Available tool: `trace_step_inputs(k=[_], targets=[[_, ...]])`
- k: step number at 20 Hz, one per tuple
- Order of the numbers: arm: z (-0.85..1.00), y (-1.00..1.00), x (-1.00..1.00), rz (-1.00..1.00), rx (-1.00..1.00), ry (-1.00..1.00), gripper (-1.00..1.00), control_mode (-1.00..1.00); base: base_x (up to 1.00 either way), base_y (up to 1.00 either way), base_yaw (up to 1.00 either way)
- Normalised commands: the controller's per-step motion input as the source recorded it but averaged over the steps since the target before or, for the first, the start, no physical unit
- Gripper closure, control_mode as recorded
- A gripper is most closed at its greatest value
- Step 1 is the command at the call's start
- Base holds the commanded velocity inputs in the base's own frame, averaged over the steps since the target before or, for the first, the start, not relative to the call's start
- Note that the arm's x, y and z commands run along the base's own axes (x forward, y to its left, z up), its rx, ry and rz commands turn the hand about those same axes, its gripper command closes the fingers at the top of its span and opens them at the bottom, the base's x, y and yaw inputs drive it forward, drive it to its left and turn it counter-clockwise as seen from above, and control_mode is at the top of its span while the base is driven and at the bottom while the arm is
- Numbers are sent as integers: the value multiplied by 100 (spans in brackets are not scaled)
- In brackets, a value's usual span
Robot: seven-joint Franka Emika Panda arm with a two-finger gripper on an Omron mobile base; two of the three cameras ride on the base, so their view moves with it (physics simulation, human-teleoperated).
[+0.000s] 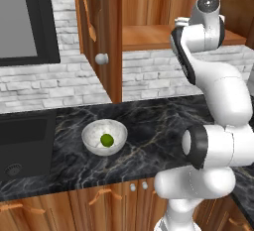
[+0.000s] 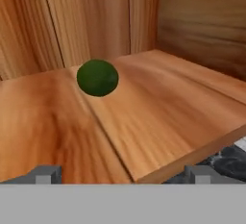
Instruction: Pick the limes from the cabinet and place them in one bowl. Pick the onion from the sink and place it in the other bowl.
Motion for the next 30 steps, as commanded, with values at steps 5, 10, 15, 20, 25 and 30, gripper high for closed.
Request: trace_step_inputs(k=[5,10,15,20,25,30], targets=[[1,-27,95,13,-1,9,-100,-100,0,0,0],[1,-15,80,4,-6,21,-100,-100,0,0,0],[0,0,50,0,-2,1,-100,-100,0,0,0],[-6,-5,35,0,0,-4,-100,-100,0,0,0],[-25,-17,0,-1,0,0,100,-100,0,0,0],[-6,9,1,-1,0,-3,100,-100,0,0,0]])
